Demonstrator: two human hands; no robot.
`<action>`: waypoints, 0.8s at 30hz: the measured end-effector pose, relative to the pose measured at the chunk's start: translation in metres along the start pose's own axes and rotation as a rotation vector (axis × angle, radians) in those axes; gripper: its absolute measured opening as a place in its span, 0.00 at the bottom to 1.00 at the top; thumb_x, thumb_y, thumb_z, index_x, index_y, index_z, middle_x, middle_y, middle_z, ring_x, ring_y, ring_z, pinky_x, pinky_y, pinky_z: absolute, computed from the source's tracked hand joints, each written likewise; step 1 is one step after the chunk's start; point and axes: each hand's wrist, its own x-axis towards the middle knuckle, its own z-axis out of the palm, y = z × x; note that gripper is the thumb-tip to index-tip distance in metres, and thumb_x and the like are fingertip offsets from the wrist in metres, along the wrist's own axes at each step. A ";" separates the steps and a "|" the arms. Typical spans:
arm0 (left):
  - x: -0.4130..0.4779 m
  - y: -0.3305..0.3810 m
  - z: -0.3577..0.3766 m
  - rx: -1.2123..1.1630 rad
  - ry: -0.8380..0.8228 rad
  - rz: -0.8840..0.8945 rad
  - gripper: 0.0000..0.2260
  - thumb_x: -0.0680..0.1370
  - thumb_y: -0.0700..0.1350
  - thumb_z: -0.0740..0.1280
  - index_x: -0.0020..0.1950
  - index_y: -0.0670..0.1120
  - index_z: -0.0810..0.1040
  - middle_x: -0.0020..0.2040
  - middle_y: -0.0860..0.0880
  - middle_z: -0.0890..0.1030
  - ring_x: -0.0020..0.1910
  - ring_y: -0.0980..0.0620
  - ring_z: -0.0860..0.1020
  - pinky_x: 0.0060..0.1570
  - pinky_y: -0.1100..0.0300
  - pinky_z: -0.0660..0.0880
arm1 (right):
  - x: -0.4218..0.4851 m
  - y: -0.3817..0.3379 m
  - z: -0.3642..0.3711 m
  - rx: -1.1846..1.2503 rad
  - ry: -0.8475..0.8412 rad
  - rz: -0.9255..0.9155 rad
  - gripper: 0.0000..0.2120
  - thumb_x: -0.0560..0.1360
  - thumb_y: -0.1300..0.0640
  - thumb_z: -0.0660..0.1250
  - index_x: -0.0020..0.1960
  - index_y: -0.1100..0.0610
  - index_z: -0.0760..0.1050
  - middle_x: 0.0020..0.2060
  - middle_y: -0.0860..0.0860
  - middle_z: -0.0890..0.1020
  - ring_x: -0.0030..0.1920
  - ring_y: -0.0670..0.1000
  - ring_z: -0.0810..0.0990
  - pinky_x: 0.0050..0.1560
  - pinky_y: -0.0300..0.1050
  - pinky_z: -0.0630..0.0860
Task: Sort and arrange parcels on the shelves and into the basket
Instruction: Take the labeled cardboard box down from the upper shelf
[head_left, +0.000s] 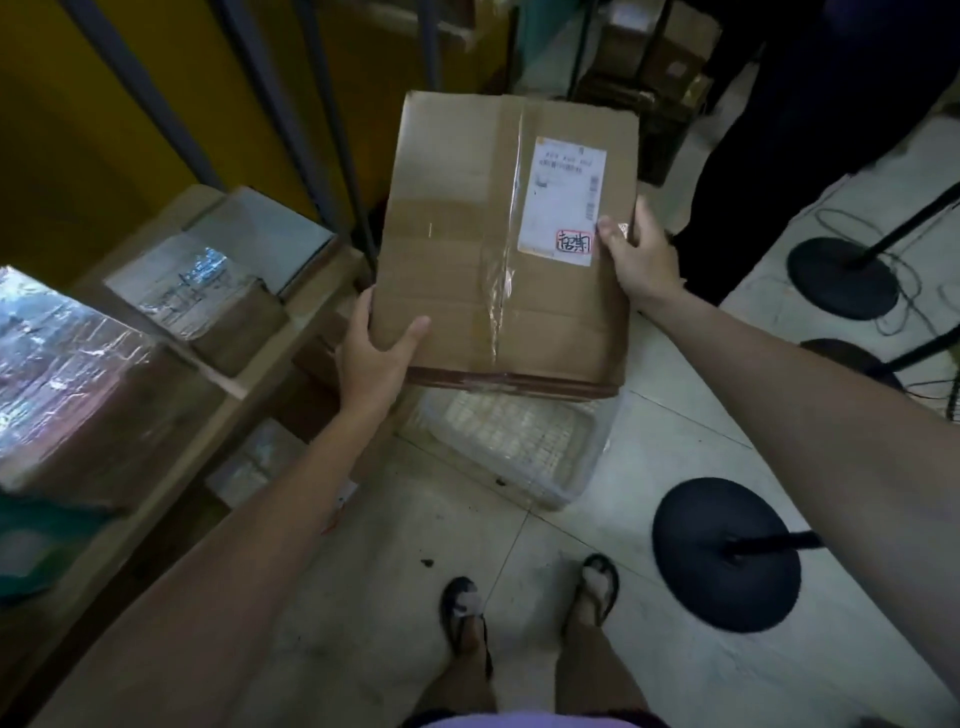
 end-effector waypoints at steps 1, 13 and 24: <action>0.004 -0.002 0.006 -0.002 0.001 0.001 0.32 0.70 0.61 0.68 0.70 0.54 0.63 0.67 0.50 0.71 0.65 0.48 0.69 0.63 0.46 0.70 | 0.009 0.005 0.001 -0.003 -0.011 0.019 0.23 0.78 0.46 0.59 0.71 0.51 0.63 0.62 0.46 0.78 0.60 0.47 0.76 0.56 0.38 0.71; 0.004 -0.061 0.137 -0.026 0.283 -0.310 0.30 0.70 0.60 0.69 0.69 0.57 0.64 0.62 0.52 0.74 0.57 0.53 0.72 0.53 0.63 0.67 | 0.142 0.101 0.050 -0.101 -0.426 0.029 0.32 0.77 0.48 0.63 0.76 0.46 0.52 0.72 0.47 0.66 0.70 0.49 0.66 0.64 0.37 0.60; -0.040 -0.138 0.288 -0.182 0.458 -0.601 0.34 0.70 0.54 0.71 0.72 0.58 0.59 0.68 0.52 0.69 0.61 0.57 0.68 0.56 0.63 0.65 | 0.198 0.245 0.093 -0.203 -0.908 0.024 0.48 0.67 0.46 0.75 0.76 0.44 0.47 0.73 0.47 0.64 0.67 0.46 0.67 0.66 0.38 0.61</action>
